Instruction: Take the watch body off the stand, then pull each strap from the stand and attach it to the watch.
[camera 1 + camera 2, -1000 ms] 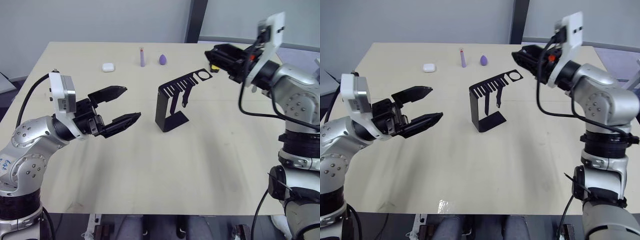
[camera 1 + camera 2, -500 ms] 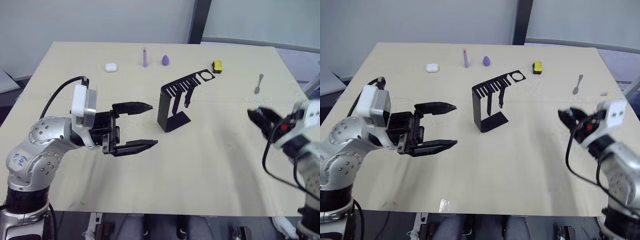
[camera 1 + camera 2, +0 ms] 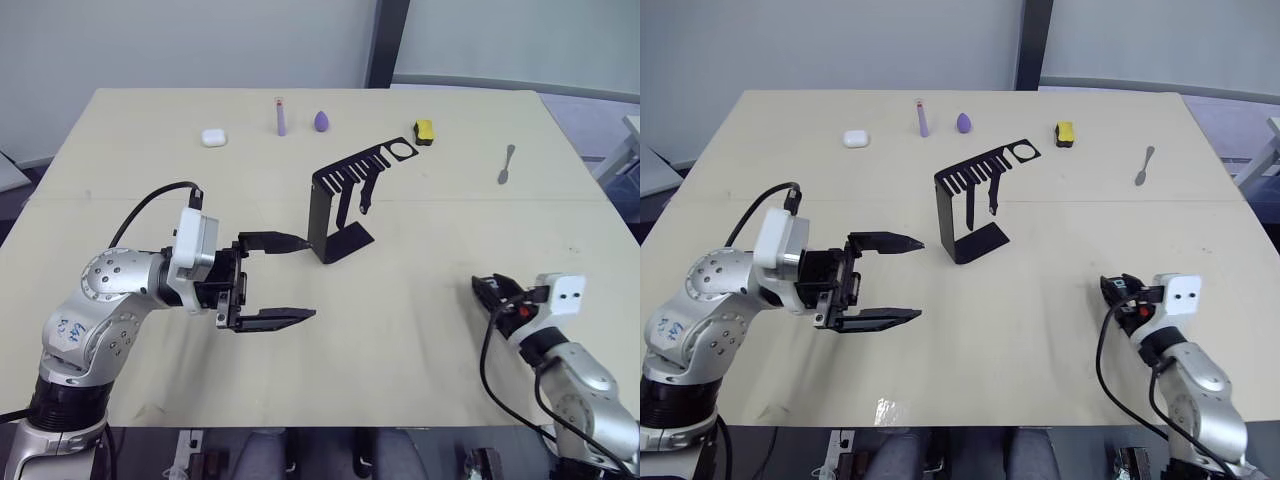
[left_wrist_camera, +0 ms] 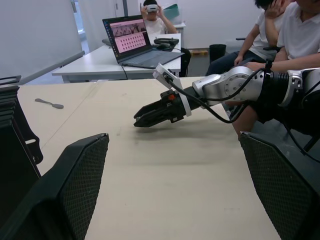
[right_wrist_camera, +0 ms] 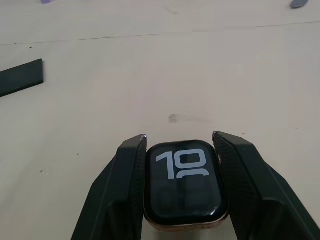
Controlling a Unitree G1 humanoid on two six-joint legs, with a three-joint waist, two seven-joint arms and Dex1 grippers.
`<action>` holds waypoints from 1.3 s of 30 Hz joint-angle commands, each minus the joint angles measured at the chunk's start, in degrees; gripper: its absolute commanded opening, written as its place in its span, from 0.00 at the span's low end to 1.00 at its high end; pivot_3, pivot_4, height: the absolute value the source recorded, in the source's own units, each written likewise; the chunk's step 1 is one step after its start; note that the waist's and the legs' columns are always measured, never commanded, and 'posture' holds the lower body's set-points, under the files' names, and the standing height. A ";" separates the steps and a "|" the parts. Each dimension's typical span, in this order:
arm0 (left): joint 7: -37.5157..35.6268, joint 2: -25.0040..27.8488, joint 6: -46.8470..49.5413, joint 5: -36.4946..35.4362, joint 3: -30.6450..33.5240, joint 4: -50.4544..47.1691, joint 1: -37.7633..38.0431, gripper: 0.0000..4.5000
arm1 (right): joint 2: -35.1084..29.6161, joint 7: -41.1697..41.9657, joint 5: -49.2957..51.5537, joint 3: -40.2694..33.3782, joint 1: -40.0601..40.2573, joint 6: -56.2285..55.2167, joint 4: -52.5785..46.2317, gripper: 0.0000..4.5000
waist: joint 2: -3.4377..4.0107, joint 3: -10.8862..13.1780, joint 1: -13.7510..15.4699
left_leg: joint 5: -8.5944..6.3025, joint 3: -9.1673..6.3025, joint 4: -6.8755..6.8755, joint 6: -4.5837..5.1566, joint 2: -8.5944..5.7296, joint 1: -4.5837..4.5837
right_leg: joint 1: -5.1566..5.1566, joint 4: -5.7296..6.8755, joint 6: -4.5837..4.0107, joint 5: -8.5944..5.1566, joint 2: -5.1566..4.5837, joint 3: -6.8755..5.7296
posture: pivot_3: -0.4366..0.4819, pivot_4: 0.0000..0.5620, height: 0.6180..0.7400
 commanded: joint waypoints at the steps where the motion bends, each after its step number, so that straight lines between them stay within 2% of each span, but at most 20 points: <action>1: 0.66 -0.17 -1.32 0.79 0.91 -1.44 0.14 1.00 | -0.43 -0.95 -1.58 0.45 -1.24 -3.34 2.05 0.36 | 0.00 0.00 0.02 | 0.00 0.00 0.00 0.00 0.00 0.00 | 0.00 -0.01 0.00 0.00 0.00 0.01 | 0.48 0.27 1.00; 5: 0.80 -0.44 -1.53 1.21 0.60 -1.39 0.08 1.00 | -1.12 -0.87 -2.31 0.90 -2.94 -3.88 4.68 0.36 | 0.00 0.00 0.03 | -0.01 0.00 0.04 0.01 0.00 0.00 | 0.01 -0.02 0.00 0.00 -0.01 0.02 | 0.48 0.27 1.00; 7: 0.77 -0.58 -1.59 1.40 0.43 -1.30 0.04 1.00 | -1.51 -0.05 -1.91 0.93 -3.40 -4.05 5.58 0.59 | 0.00 0.00 0.03 | -0.01 -0.01 0.03 0.01 0.00 0.00 | 0.01 0.01 0.00 0.00 -0.01 0.03 | 0.48 0.27 1.00; 9: 0.59 -0.64 -1.56 1.49 0.52 -0.98 -0.07 1.00 | -2.16 0.93 -1.63 1.06 -3.70 -4.76 6.17 0.77 | 0.00 0.00 0.03 | -0.01 -0.01 0.03 0.01 0.00 0.00 | 0.01 0.03 0.00 0.00 0.00 0.03 | 0.48 0.27 1.00; 11: 0.70 -0.65 -1.08 1.00 1.06 -0.52 -0.20 1.00 | -3.50 2.47 -1.27 0.86 -4.06 -5.92 6.20 1.00 | 0.00 0.00 0.12 | 0.00 -0.01 0.04 0.01 0.00 0.00 | 0.02 0.02 0.00 0.00 -0.01 0.03 | 0.48 0.27 1.00; 14: 0.29 -0.06 -1.15 1.14 1.78 0.09 0.24 1.00 | -6.21 5.14 0.56 -0.28 -3.49 -6.36 4.03 1.00 | 0.00 0.00 0.11 | -0.01 -0.01 0.06 0.03 -0.01 -0.02 | 0.02 0.04 0.00 0.00 -0.01 0.02 | 0.48 0.27 1.00; 18: -0.20 1.49 -1.95 2.12 3.99 1.65 2.79 1.00 | -11.69 8.76 9.55 -5.64 -1.31 -0.49 -4.35 1.00 | 0.03 0.01 0.12 | -0.01 -0.01 0.02 0.04 -0.01 -0.02 | 0.01 0.04 0.00 0.00 -0.01 0.01 | 0.48 0.27 1.00; 21: 0.90 2.13 -3.56 3.61 7.16 3.37 5.97 1.00 | -17.65 12.25 16.78 -10.20 2.37 5.75 -10.71 1.00 | 0.03 0.01 0.08 | -0.03 0.00 0.03 0.07 0.03 0.01 | 0.02 -0.02 0.00 0.00 -0.01 0.01 | 0.48 0.27 1.00; 23: 2.43 1.71 -4.94 4.87 9.45 4.14 8.14 1.00 | -21.03 15.38 17.29 -12.72 5.75 6.09 -11.73 1.00 | 0.01 0.00 0.25 | -0.06 -0.01 0.02 0.07 0.04 0.03 | 0.03 -0.16 0.00 0.00 -0.02 0.01 | 0.48 0.27 1.00; 27: 5.26 1.32 -11.92 11.39 14.65 8.01 15.63 1.00 | -26.03 25.03 9.22 -16.13 13.34 -5.84 -3.86 1.00 | 0.00 -0.01 0.79 | -0.15 0.02 0.02 0.14 0.03 0.02 | 0.07 -0.31 0.00 0.00 -0.04 -0.02 | 0.48 0.27 1.00; 30: 8.84 -0.03 -17.94 14.71 21.55 14.81 20.87 1.00 | -30.31 31.84 1.79 -17.24 16.64 -19.23 10.74 1.00 | 0.00 -0.01 0.79 | -0.28 0.23 0.08 0.33 0.03 0.04 | 0.08 -0.44 0.06 0.06 -0.08 -0.01 | 0.48 0.27 1.00; 35: 11.59 -1.80 -26.77 18.99 26.39 21.60 27.34 1.00 | -32.46 31.67 -0.30 -20.65 12.18 -30.59 29.30 1.00 | -0.03 -0.02 0.26 | -0.53 0.38 0.06 0.25 0.05 0.10 | 0.08 -0.64 0.02 0.18 -0.16 0.05 | 0.48 0.27 1.00; 39: 15.32 -3.40 -21.64 15.97 25.82 17.09 28.02 1.00 | -33.78 34.21 -1.41 -18.59 10.14 -35.91 33.70 1.00 | -0.03 -0.02 0.19 | -0.57 0.38 0.07 0.13 0.14 0.12 | 0.08 -0.64 -0.01 0.21 -0.26 0.08 | 0.48 0.27 1.00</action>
